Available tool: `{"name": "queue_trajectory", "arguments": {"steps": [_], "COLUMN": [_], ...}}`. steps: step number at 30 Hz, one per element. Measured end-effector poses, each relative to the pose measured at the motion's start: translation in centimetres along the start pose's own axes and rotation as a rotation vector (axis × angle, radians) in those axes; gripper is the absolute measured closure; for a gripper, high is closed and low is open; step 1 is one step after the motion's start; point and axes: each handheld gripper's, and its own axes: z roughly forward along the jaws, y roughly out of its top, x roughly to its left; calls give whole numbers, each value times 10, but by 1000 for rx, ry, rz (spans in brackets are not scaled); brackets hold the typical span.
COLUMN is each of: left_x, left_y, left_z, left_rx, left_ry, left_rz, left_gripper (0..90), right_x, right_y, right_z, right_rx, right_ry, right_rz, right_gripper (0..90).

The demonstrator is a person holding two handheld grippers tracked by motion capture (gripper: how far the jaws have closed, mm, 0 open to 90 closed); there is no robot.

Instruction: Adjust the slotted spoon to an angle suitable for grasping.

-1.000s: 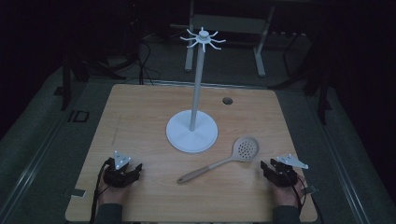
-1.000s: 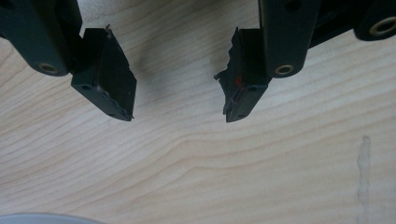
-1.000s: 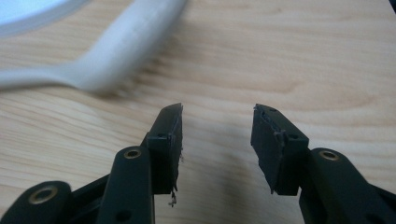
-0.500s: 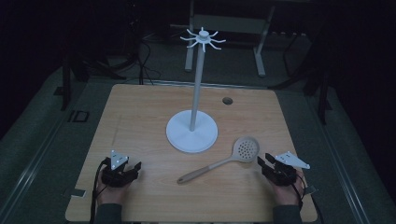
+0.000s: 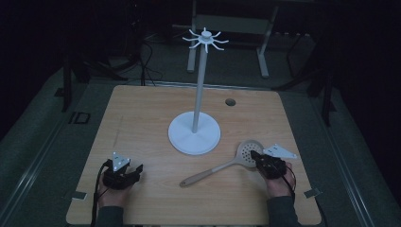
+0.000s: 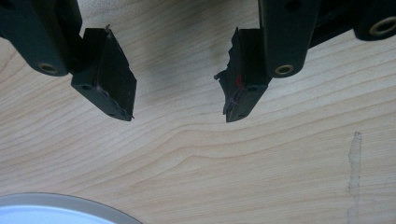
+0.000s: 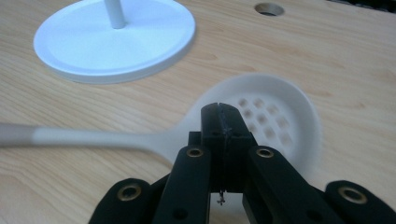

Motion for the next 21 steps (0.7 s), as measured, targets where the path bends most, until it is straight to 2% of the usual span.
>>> {"name": "queue_trajectory", "arguments": {"steps": [4,6,7,15,16,17,19,21], "left_x": [-1,-1,-1,0,0,0,0,-1], "left_y": [0,0,0,0,0,0,0,0], "left_z": [0,0,0,0,0,0,0,0], "left_rx": [-1,-1,-1,-1,-2,-2,-2,-1], "left_ry": [-3,-4,-5,-13,-12,-12,-14,-14], "left_rz": [-2,-4,-5,-5,-5,-5,-6,-5], "left_gripper": [441,441,441,442,442,442,442,442], "right_x": [10,11,16,30,32,32,33,33], "right_y": [14,16,20,29,29,29,26,25], "right_z": [16,20,32,71,75,75,85,87], "right_rx": [36,46,88,252,271,271,321,331], "right_ry": [3,2,5,4,-7,-7,-11,-7], "right_rz": [-62,-69,-89,-166,-176,-176,-184,-182], "right_gripper": [899,899,899,900,900,900,900,900]}}
